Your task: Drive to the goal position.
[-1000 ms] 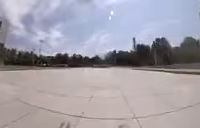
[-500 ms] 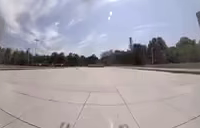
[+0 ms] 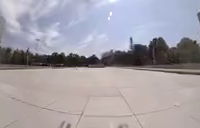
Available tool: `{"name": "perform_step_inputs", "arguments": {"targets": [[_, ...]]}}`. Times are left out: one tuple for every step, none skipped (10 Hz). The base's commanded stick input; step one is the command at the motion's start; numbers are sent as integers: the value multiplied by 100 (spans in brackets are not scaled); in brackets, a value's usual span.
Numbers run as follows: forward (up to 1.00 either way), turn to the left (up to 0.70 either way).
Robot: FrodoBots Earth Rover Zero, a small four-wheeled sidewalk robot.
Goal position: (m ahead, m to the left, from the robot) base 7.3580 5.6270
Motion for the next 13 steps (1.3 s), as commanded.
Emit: {"name": "perform_step_inputs", "arguments": {"targets": [[70, 0], [70, 0], [70, 0], [70, 0], [70, 0], [70, 0], [70, 0], [70, 0], [70, 0], [70, 0], [70, 0], [70, 0], [70, 0]]}}
